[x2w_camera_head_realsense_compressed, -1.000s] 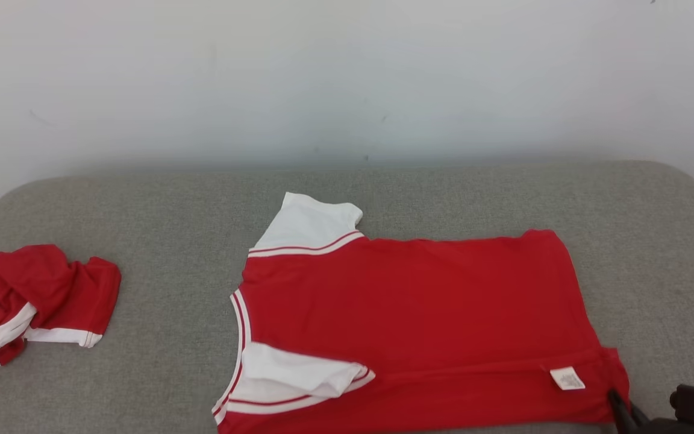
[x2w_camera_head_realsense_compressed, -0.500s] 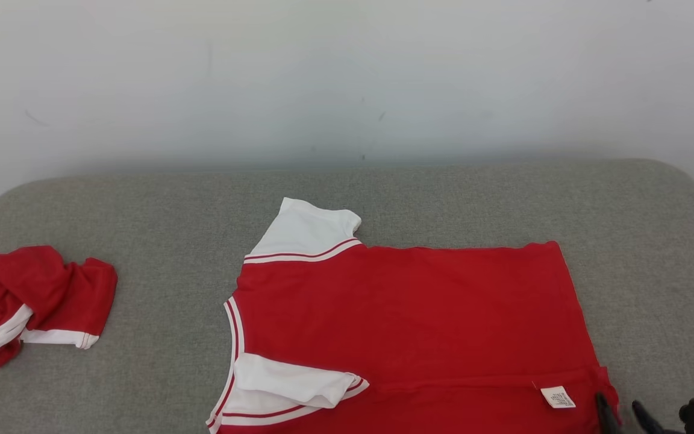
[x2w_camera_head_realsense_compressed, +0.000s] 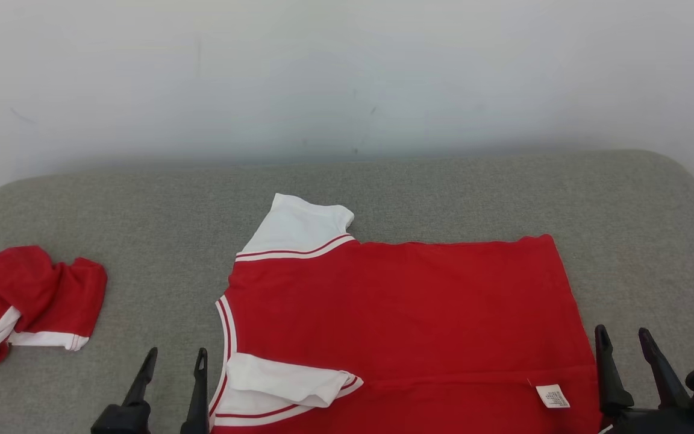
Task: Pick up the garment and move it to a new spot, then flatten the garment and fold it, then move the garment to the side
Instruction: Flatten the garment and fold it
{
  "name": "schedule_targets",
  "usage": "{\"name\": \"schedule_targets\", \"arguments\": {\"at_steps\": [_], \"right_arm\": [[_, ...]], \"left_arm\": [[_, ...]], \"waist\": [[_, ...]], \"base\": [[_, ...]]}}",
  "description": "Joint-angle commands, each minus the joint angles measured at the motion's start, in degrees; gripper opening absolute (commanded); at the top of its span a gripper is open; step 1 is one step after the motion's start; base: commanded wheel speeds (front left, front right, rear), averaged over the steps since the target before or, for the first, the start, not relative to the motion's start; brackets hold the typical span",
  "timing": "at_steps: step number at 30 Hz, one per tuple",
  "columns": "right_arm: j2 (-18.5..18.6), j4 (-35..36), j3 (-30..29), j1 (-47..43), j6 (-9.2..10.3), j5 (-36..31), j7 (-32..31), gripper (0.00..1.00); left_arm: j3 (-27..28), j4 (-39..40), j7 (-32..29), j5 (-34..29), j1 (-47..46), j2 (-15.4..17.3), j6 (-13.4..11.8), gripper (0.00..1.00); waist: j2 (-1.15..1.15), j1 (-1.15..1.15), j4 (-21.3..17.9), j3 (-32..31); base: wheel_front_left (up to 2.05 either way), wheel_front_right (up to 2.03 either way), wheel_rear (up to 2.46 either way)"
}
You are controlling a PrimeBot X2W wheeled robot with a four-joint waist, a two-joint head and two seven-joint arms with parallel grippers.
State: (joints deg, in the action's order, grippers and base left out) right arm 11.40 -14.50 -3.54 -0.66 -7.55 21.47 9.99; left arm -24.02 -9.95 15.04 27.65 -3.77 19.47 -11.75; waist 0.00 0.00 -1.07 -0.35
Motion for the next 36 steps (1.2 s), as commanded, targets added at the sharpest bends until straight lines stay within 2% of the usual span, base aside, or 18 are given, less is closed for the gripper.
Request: {"name": "schedule_targets", "arguments": {"at_steps": [1, 5, 13, 17, 22, 28, 36], "right_arm": [[-0.5, 1.0, 0.5, -0.1, 0.09, -1.2, 1.0, 1.00], [-1.2, 2.5, 0.9, 0.3, 0.09, -2.7, 2.2, 1.00], [-1.4, 2.1, 2.6, 6.1, 0.09, -3.4, 2.4, 1.00], [-1.6, 0.7, 3.7, 11.0, 0.09, -2.9, 2.7, 1.00], [-2.6, -4.4, 5.7, 20.4, 0.09, -2.6, 3.6, 1.00], [-3.4, -12.4, 8.1, 30.5, 0.09, -2.1, 4.2, 1.00], [-3.8, -22.1, 11.1, 40.5, 0.09, -0.5, 4.8, 1.00]], "left_arm": [[-0.2, -0.3, 0.2, -1.5, -1.0, 1.2, -0.5, 1.00], [-0.7, -1.2, -0.5, -3.6, -2.7, 3.8, -0.2, 1.00], [1.2, -0.9, -5.1, -0.8, -12.9, 7.5, 5.2, 1.00], [1.9, -1.4, -7.8, -0.6, -19.3, 8.8, 6.8, 1.00], [1.4, -4.9, -13.1, -0.2, -30.8, 9.6, 10.5, 1.00], [-0.5, -13.3, -19.3, 0.3, -42.5, 9.3, 15.3, 1.00], [-2.7, -26.5, -24.6, 2.6, -52.4, 8.5, 18.3, 1.00]], "waist": [[0.00, 0.00, -0.8, 0.4], [0.00, 0.00, -1.9, 1.6], [0.00, 0.00, -4.5, 7.7], [0.00, 0.00, -6.4, 11.2], [0.00, 0.00, -9.6, 16.3], [0.00, 0.00, -12.9, 21.0], [0.00, 0.00, -15.6, 25.9]], "base": [[0.00, 0.00, 0.00], [0.00, 0.00, 0.00], [0.00, 0.00, 0.00], [0.00, 0.00, 0.00], [0.00, 0.00, 0.00], [0.00, 0.00, 0.00], [0.00, 0.00, 0.00]]}}
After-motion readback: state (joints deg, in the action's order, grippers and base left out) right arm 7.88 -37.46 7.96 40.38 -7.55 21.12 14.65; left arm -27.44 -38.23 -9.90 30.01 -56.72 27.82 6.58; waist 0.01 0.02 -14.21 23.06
